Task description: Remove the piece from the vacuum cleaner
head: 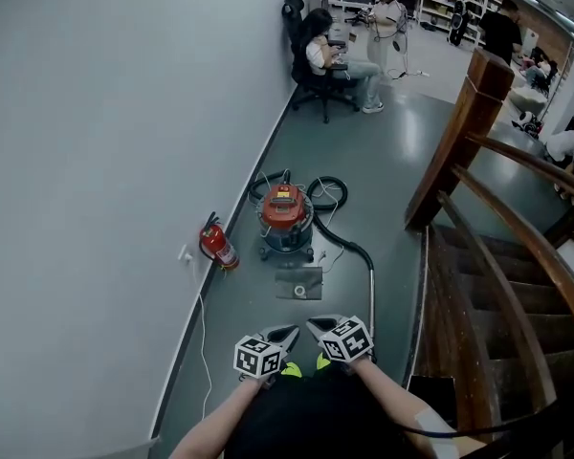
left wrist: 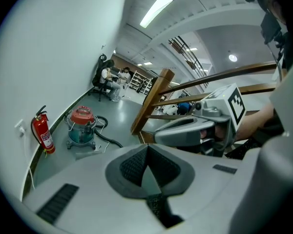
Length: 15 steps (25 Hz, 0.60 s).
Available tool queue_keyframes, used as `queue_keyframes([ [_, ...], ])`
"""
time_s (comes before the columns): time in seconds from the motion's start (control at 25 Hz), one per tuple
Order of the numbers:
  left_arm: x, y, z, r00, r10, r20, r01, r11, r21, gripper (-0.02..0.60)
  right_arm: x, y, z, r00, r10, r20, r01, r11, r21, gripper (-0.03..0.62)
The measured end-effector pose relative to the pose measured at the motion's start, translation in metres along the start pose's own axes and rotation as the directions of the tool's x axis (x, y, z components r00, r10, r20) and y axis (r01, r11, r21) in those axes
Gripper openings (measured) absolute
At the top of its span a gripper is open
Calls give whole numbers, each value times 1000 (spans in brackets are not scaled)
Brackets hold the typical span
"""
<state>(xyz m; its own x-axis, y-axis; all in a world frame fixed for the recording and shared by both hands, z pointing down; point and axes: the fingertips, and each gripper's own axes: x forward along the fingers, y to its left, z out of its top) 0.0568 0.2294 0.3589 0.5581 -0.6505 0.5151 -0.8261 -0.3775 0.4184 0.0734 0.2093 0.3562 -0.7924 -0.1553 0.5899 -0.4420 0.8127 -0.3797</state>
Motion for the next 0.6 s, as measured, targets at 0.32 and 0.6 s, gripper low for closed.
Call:
queue_keyframes([
  [0.32,4,-3,-5,999,-17,-29,17,1000,-7,11,-2,0,1,1000,1,-4,-1,1000,-14,15],
  [0.6,4,-3,-7,999,-28,-38,28,1000,3,10,0,0,0,1000,-6,-13,5,1000,-23,15],
])
